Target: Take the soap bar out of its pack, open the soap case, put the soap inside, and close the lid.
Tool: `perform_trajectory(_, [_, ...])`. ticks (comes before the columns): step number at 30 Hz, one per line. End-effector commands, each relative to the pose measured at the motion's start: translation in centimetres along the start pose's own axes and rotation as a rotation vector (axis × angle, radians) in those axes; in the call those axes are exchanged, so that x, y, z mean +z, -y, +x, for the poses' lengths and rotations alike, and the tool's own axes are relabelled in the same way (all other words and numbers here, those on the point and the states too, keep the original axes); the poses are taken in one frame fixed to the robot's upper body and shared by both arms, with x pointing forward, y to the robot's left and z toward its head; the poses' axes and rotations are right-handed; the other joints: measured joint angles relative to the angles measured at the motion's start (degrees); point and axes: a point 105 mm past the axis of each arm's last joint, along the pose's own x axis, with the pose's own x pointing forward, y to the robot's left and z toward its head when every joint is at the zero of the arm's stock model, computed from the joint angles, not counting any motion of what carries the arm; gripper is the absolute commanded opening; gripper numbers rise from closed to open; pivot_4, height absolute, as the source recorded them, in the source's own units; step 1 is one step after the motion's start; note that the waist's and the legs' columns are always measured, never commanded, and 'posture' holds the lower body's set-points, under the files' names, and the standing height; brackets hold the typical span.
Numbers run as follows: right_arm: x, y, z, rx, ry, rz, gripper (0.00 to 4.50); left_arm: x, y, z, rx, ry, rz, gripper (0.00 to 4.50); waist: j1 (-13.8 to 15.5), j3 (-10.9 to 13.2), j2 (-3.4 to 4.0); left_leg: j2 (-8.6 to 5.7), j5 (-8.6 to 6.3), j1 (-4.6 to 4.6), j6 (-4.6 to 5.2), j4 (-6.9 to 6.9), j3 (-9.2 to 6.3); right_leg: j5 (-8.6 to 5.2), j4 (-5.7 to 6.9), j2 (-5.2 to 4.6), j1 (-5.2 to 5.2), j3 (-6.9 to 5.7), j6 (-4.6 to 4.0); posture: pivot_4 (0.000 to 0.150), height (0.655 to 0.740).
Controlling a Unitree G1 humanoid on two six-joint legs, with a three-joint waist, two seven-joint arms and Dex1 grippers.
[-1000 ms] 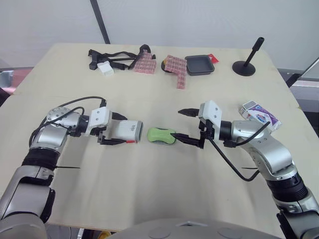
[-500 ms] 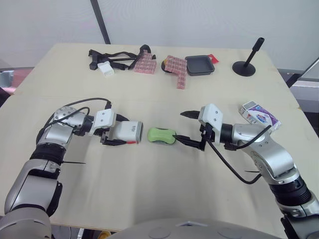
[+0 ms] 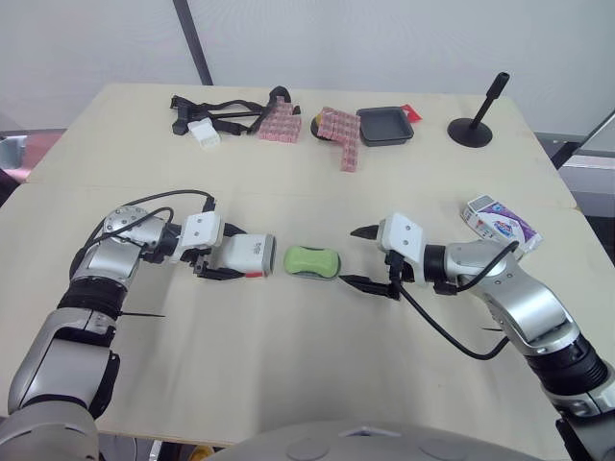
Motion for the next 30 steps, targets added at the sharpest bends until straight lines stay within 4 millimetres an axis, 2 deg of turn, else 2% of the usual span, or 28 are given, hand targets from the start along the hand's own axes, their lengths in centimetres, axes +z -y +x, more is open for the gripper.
perform_trajectory(1, [0.4, 0.2, 0.4, 0.006, -0.015, -0.033, 4.5, 0.5, -0.3, -1.6, 0.055, -0.004, 0.03, 3.46, -0.12, 0.0, 0.0, 0.0, 0.0, 0.0, 0.0, 0.0, 0.0, 0.0, 0.0, 0.01, 0.0, 0.0, 0.0, 0.15, 0.74])
perform_trajectory(12, [0.1, 0.4, 2.3, 0.059, -0.029, -0.046, 4.5, 0.8, 1.2, -2.7, 0.079, -0.013, 0.013, 3.46, 0.17, 0.0, 0.0, 0.01, 0.0, 0.13, 0.01, 0.0, -0.05, 0.0, 0.03, -0.02, -0.02, -0.08, 0.0, 0.15, 0.74])
perform_trajectory(30, [-0.9, 0.5, 4.5, 0.121, -0.051, -0.036, 4.5, 1.0, 1.4, -2.8, 0.105, -0.019, 0.013, 3.46, 0.07, 0.0, 0.0, 0.0, 0.0, 0.13, 0.01, 0.0, -0.04, 0.0, 0.05, -0.01, -0.05, -0.08, 0.0, 0.15, 0.74])
